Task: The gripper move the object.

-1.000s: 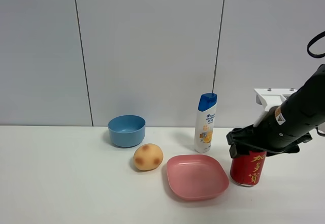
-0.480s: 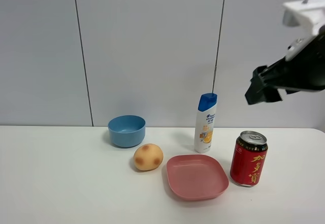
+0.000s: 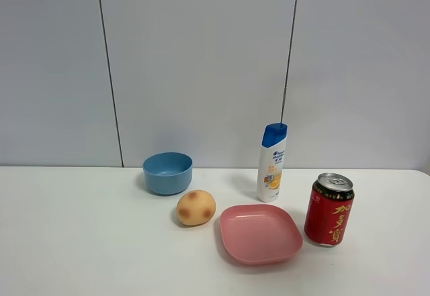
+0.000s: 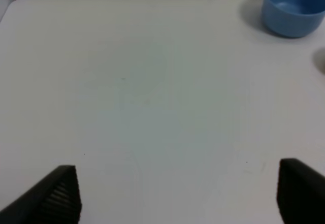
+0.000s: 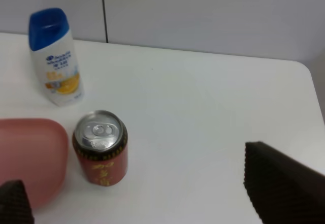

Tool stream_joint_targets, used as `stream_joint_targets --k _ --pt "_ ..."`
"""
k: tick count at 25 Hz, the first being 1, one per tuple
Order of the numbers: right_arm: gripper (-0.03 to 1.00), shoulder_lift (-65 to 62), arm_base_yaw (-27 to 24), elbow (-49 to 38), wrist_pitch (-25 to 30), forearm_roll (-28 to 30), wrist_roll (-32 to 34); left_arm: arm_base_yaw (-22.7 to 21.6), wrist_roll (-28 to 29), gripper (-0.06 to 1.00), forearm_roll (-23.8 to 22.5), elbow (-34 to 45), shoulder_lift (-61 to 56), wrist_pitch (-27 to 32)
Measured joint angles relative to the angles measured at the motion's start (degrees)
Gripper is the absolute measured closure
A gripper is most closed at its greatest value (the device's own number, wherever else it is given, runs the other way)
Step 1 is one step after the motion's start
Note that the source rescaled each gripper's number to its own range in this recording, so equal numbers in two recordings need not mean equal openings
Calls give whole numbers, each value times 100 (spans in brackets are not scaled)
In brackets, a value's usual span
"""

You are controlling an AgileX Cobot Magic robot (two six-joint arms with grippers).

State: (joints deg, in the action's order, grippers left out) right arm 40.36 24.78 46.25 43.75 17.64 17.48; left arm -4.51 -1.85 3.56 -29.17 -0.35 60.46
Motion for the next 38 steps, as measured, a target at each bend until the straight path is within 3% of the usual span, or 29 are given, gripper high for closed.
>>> stream_joint_targets --k 4,10,15,26,38 --pt "47 -679 -169 0 436 -278 -142 0 0 -6 0 0 0 0" --pt "47 -1280 -1312 -10 1543 -618 -729 0 0 -6 0 0 0 0" --pt "47 -2006 -2070 -477 1800 -869 -1103 0 0 -6 0 0 0 0" --pt "47 -3930 -2131 -1616 2218 -995 -767 0 0 -6 0 0 0 0" --pt "47 -4049 -2131 -1838 1730 -995 -723 0 0 -6 0 0 0 0"
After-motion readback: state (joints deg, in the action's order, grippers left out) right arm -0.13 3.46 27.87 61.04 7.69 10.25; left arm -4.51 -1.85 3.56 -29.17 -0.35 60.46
